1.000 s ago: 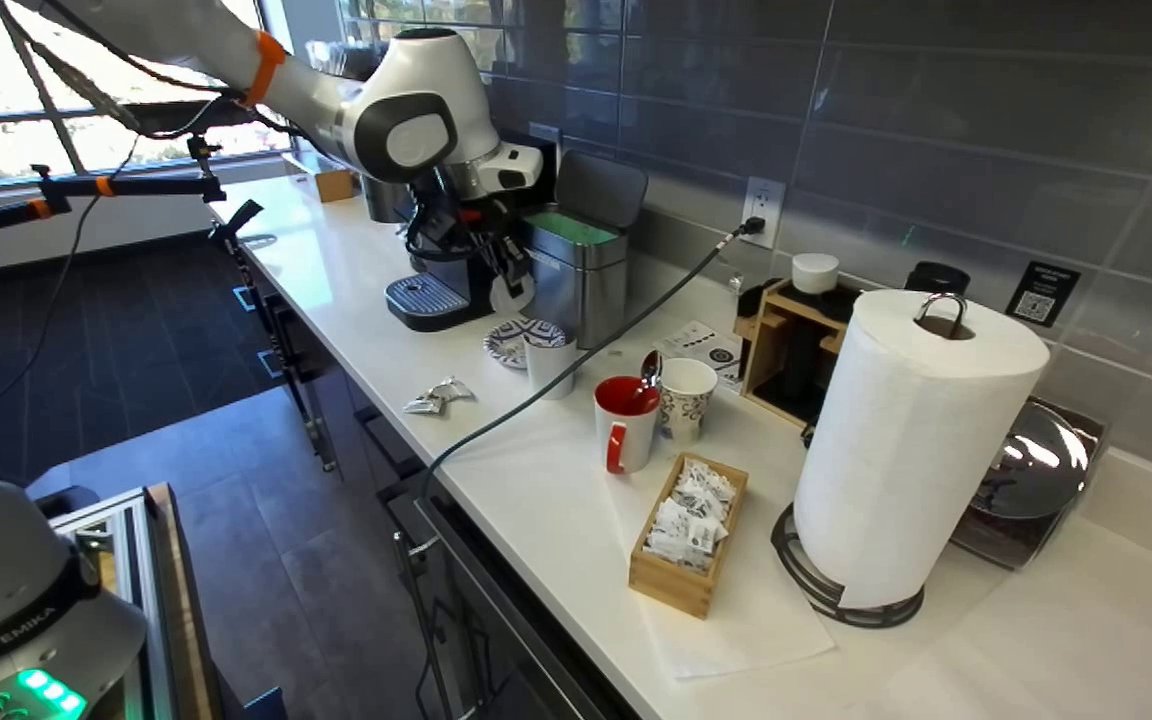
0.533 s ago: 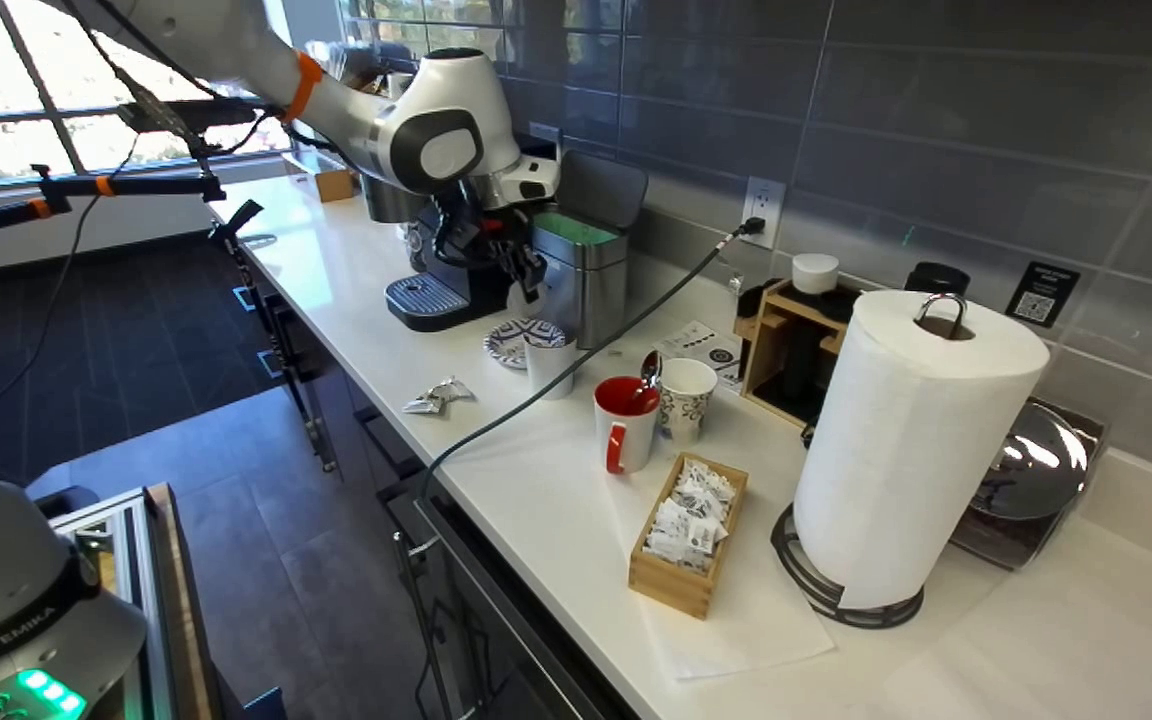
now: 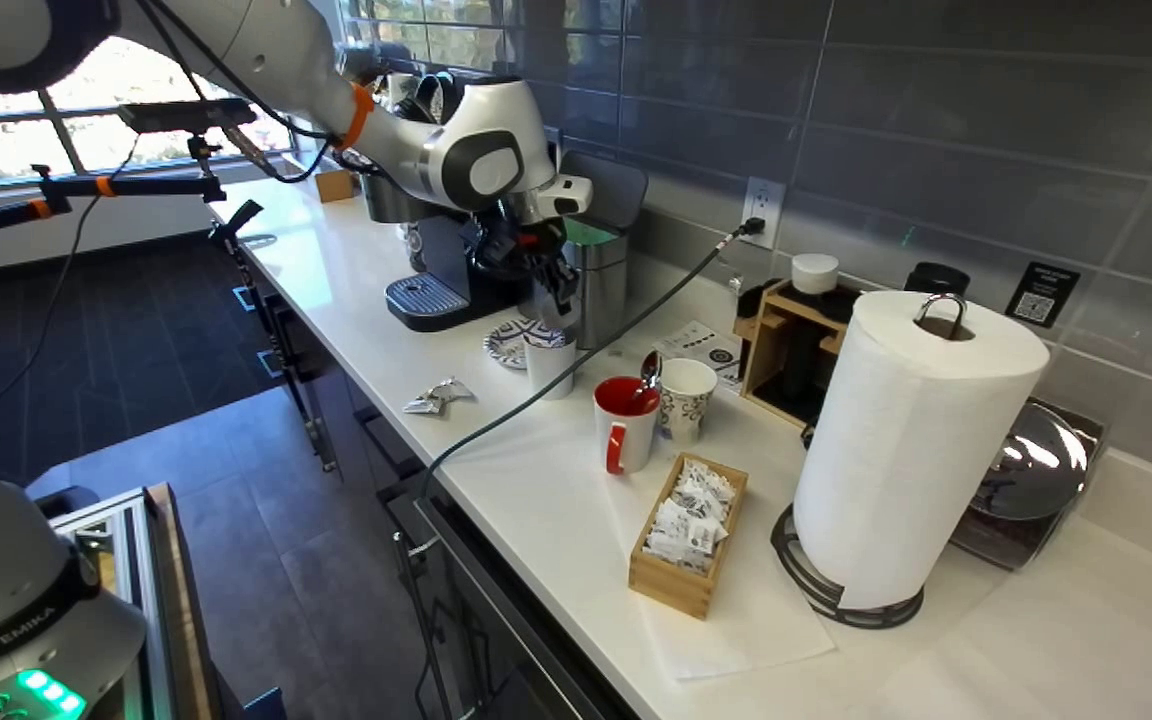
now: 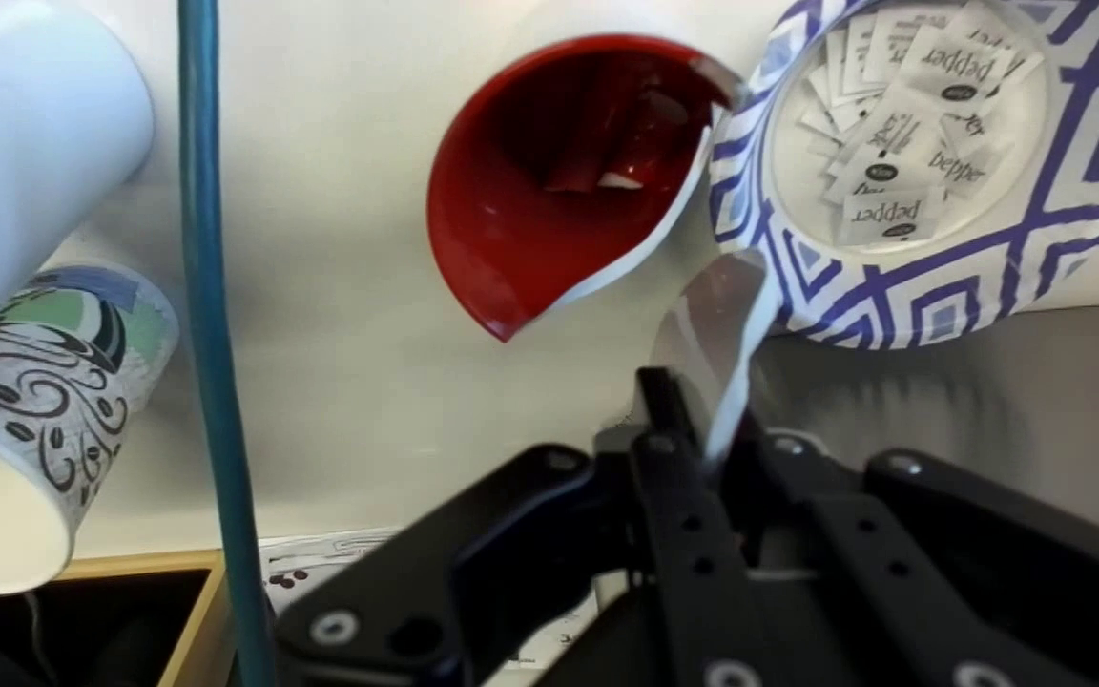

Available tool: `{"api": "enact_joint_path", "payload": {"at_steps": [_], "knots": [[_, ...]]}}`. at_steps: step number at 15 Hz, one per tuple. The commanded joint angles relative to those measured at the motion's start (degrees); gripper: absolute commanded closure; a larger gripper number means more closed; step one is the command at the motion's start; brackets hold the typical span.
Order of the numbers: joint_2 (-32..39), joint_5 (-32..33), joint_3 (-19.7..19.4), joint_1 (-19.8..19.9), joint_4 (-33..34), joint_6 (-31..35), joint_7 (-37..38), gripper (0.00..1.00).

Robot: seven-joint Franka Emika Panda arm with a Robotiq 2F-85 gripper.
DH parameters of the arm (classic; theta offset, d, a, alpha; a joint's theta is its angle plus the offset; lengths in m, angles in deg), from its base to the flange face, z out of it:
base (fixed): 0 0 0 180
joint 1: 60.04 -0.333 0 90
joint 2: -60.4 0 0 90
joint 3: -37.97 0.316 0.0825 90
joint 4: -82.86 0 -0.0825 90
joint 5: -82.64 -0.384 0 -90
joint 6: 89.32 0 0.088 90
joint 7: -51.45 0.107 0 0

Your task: Pick up the broken piece of the mug from the back of the counter and put it in the broken mug.

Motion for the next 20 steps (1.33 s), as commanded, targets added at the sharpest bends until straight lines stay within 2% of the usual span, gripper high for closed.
{"api": "enact_joint_path", "payload": {"at_steps": [1, 9, 16, 20], "knots": [[4.0, 0.6, -1.7, -0.9, 5.2, -3.8, 1.1, 0.97], [6.3, -4.6, 0.2, 2.2, 9.5, -11.9, -10.5, 0.97], [5.4, -11.9, 4.0, 5.7, 8.9, -12.5, -27.0, 0.97], [5.3, -11.9, 3.8, 6.0, 8.4, -10.6, -29.8, 0.97]]}}
